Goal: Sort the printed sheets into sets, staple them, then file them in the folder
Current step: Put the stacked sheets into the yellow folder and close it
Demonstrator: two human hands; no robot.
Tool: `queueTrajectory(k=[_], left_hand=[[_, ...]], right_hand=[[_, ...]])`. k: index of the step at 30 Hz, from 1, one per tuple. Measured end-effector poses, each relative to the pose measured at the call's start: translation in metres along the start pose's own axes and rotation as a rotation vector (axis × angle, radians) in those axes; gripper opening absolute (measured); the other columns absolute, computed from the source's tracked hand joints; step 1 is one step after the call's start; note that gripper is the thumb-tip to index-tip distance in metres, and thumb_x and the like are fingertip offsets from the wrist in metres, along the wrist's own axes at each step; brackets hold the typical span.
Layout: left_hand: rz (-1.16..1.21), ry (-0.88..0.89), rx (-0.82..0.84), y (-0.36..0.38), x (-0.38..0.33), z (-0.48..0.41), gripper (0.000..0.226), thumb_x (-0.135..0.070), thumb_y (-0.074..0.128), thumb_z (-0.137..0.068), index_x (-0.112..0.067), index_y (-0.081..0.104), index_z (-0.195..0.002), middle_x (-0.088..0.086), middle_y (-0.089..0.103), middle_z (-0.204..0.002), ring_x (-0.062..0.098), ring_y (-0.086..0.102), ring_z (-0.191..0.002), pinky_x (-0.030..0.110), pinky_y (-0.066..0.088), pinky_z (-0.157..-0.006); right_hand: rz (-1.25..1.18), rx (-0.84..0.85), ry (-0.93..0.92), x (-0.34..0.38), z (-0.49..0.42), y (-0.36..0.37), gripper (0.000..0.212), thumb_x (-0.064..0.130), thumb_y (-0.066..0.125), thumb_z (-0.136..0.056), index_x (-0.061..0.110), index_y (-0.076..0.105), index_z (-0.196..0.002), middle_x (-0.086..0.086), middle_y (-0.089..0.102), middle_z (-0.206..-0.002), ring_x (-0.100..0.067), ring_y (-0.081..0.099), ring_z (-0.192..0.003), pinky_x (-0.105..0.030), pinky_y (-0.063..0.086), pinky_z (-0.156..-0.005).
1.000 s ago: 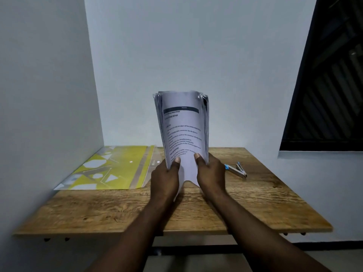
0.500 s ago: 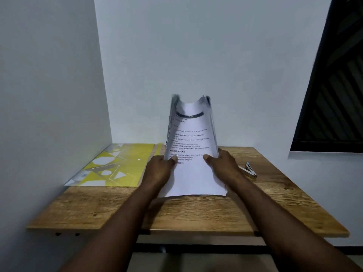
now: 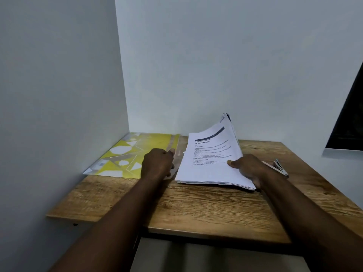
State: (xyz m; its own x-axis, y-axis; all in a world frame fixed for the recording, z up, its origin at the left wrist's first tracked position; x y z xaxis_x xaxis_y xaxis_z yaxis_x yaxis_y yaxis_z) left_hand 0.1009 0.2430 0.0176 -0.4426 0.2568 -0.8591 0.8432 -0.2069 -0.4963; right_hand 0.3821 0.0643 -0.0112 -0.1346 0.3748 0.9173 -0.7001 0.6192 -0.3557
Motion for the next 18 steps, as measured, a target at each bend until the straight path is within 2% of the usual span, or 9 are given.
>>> queueTrajectory(k=[3, 4, 6, 7, 9, 11, 14, 18], left_hand=[[-0.531, 0.144, -0.179, -0.01, -0.008, -0.009, 0.034, -0.052, 0.061, -0.097, -0.023, 0.076, -0.104, 0.003, 0.075, -0.107, 0.032, 0.068, -0.102, 0.037, 0.056, -0.081], [-0.637, 0.176, -0.173, -0.007, -0.01, -0.013, 0.04, -0.056, 0.061, -0.096, -0.024, 0.074, -0.116, 0.004, 0.072, -0.118, 0.033, 0.063, -0.113, 0.04, 0.054, -0.085], [-0.732, 0.171, -0.068, 0.007, -0.006, -0.022, 0.066, -0.073, 0.058, -0.089, -0.024, 0.065, -0.133, 0.004, 0.064, -0.133, 0.034, 0.054, -0.126, 0.044, 0.048, -0.095], [-0.745, 0.144, -0.021, 0.014, -0.001, -0.026, 0.075, -0.08, 0.055, -0.085, -0.024, 0.061, -0.135, 0.005, 0.063, -0.134, 0.034, 0.054, -0.125, 0.045, 0.047, -0.096], [-0.759, 0.094, 0.034, 0.02, 0.004, -0.027, 0.081, -0.087, 0.05, -0.082, -0.021, 0.062, -0.127, 0.008, 0.067, -0.126, 0.034, 0.059, -0.118, 0.045, 0.049, -0.096], [-0.761, 0.091, 0.034, 0.021, 0.001, -0.026, 0.073, -0.085, 0.052, -0.083, -0.02, 0.064, -0.116, 0.008, 0.069, -0.118, 0.034, 0.062, -0.112, 0.046, 0.05, -0.097], [-0.741, 0.097, 0.01, 0.014, -0.006, -0.022, 0.049, -0.068, 0.062, -0.088, -0.021, 0.06, -0.101, 0.008, 0.068, -0.115, 0.034, 0.063, -0.108, 0.043, 0.052, -0.092], [-0.75, 0.079, 0.008, 0.007, -0.008, -0.017, 0.041, -0.058, 0.068, -0.087, -0.018, 0.062, -0.098, 0.009, 0.068, -0.112, 0.033, 0.063, -0.099, 0.036, 0.047, -0.076]], right_hand=[[0.007, 0.003, -0.029, 0.005, -0.002, 0.002, 0.037, 0.021, 0.078, -0.096, 0.004, 0.068, -0.127, -0.013, 0.078, -0.105, -0.034, 0.078, -0.089, -0.043, 0.063, -0.083], [0.014, 0.012, -0.044, 0.009, 0.0, 0.003, 0.035, 0.021, 0.077, -0.097, 0.005, 0.068, -0.127, -0.012, 0.078, -0.105, -0.033, 0.077, -0.089, -0.039, 0.062, -0.079], [0.024, 0.016, -0.059, 0.01, -0.002, 0.004, 0.033, 0.022, 0.075, -0.099, 0.007, 0.067, -0.127, -0.011, 0.077, -0.108, -0.033, 0.077, -0.091, -0.039, 0.061, -0.081], [0.022, 0.019, -0.065, 0.009, -0.004, 0.003, 0.034, 0.023, 0.075, -0.099, 0.007, 0.067, -0.127, -0.011, 0.077, -0.108, -0.033, 0.077, -0.091, -0.041, 0.061, -0.084], [0.008, 0.011, -0.087, 0.008, -0.008, -0.001, 0.035, 0.023, 0.077, -0.097, 0.006, 0.069, -0.127, -0.01, 0.079, -0.107, -0.033, 0.078, -0.09, -0.044, 0.062, -0.087], [0.017, 0.015, -0.096, 0.005, -0.012, -0.004, 0.037, 0.024, 0.078, -0.096, 0.006, 0.07, -0.127, -0.01, 0.079, -0.106, -0.034, 0.078, -0.09, -0.048, 0.062, -0.09], [-0.012, 0.02, -0.085, 0.003, -0.014, -0.008, 0.036, 0.023, 0.078, -0.096, 0.007, 0.069, -0.127, -0.01, 0.078, -0.107, -0.033, 0.078, -0.089, -0.042, 0.062, -0.084], [-0.094, 0.012, -0.08, 0.0, -0.016, -0.01, 0.04, 0.02, 0.08, -0.094, 0.005, 0.069, -0.129, -0.012, 0.079, -0.107, -0.035, 0.079, -0.088, -0.053, 0.062, -0.092]])
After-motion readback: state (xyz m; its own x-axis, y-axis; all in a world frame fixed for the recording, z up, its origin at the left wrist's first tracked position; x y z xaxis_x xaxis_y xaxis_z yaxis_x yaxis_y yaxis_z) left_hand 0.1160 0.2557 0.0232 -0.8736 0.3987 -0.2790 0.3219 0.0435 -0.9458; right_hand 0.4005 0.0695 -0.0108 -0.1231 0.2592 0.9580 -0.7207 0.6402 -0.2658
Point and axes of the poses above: each hand's wrist, its own z-axis away from the middle knuckle, its own y-axis out of the palm, x = y × z, the point moved 9 cm from there along -z, towards the middle knuckle
